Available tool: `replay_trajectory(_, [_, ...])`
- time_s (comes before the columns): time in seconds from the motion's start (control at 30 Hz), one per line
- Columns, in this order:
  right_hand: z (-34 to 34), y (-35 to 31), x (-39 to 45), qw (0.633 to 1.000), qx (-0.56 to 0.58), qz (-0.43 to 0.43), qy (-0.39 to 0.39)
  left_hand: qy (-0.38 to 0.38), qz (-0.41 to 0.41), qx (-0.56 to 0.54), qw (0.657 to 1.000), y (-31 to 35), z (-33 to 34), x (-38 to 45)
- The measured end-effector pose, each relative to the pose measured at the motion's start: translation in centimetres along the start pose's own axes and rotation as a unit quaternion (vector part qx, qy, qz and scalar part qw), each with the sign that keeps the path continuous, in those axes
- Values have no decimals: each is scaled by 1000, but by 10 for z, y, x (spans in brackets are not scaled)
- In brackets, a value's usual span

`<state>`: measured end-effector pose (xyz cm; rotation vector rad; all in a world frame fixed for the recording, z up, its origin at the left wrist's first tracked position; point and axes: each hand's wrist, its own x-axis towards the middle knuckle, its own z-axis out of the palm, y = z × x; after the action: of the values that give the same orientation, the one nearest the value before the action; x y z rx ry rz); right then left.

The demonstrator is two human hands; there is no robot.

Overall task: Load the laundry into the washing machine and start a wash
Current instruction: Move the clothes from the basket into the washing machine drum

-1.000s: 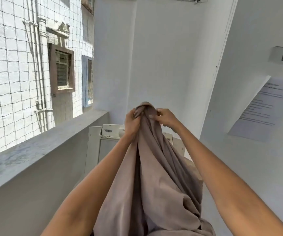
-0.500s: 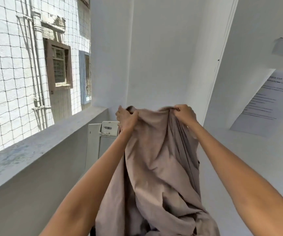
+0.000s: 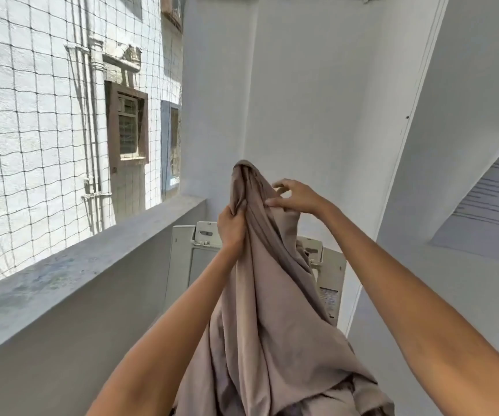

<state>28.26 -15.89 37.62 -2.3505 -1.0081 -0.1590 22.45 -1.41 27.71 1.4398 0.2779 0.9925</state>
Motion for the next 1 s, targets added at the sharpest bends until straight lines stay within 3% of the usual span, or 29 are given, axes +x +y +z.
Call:
replay_trajectory(0.13, [31, 57, -31, 980, 7, 56, -189, 41, -51, -37, 997, -9, -16, 8])
replay_trajectory(0.2, [48, 72, -45, 968, 39, 79, -234, 54, -89, -64, 992, -13, -20, 10])
replay_trajectory(0.27, [67, 82, -54, 977, 63, 90, -186, 46, -109, -93, 989, -18, -21, 10])
replay_trajectory(0.4, [74, 77, -53, 992, 106, 71, 19, 30, -133, -88, 987, -25, -30, 17])
replay_trajectory(0.57, [4, 13, -12, 958, 171, 29, 228, -26, -194, 67, 978, -34, -42, 26])
replay_trajectory(0.63, [-22, -20, 7, 934, 225, 19, 277, 16, -201, 125, 971, -23, -37, 20])
replay_trajectory(0.73, [-40, -54, 28, 940, 187, 13, 285, 72, -72, 33, 994, -2, -30, 14])
replay_trajectory(0.8, [-35, -68, 30, 955, 167, 13, 247, 29, 42, -9, 999, 9, -24, 10])
replay_trajectory(0.9, [-10, -75, 30, 959, 200, -2, 202, -80, 81, 74, 991, 22, -13, 9])
replay_trajectory(1.0, [12, -68, 26, 964, 235, -26, 122, -60, 89, 127, 986, 18, -10, 11])
